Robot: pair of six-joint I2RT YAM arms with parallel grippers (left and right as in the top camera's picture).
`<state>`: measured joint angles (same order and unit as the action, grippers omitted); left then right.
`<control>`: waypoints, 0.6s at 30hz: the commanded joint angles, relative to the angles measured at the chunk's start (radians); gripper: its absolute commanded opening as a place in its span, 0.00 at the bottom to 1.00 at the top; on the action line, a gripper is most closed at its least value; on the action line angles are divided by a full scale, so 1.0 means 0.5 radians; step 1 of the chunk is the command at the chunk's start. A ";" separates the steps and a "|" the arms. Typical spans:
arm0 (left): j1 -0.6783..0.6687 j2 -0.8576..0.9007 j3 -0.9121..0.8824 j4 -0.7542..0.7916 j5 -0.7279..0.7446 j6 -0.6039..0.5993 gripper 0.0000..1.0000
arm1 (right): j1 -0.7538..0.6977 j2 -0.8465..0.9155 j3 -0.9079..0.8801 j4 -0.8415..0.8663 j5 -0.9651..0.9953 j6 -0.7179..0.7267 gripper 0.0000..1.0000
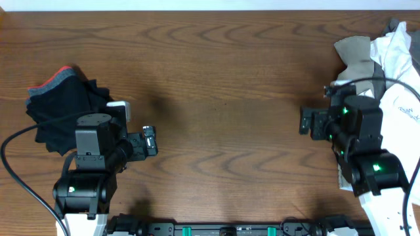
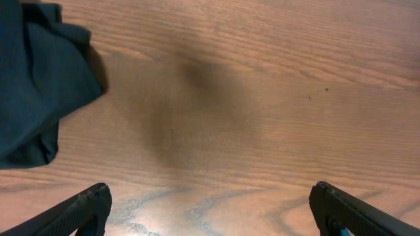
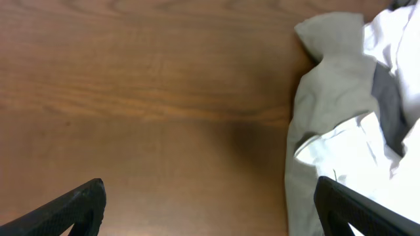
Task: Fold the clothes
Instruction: 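Reach the right gripper into the clothes pile and grasp the white T-shirt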
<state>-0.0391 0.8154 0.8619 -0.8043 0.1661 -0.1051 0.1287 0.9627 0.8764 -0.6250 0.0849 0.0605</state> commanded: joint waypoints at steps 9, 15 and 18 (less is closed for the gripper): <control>0.010 0.000 0.049 0.008 0.017 -0.011 0.98 | -0.671 0.573 0.047 0.075 0.500 0.073 0.98; 0.010 0.000 0.049 0.006 0.017 -0.011 0.98 | -0.874 0.941 0.046 0.121 0.497 0.074 0.75; 0.010 0.000 0.049 0.001 0.017 -0.011 0.98 | -0.918 1.094 0.046 0.109 0.526 0.074 0.64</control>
<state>-0.0391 0.8158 0.8627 -0.8040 0.1730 -0.1051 -0.3107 1.4586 0.8829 -0.5659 0.3180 0.0887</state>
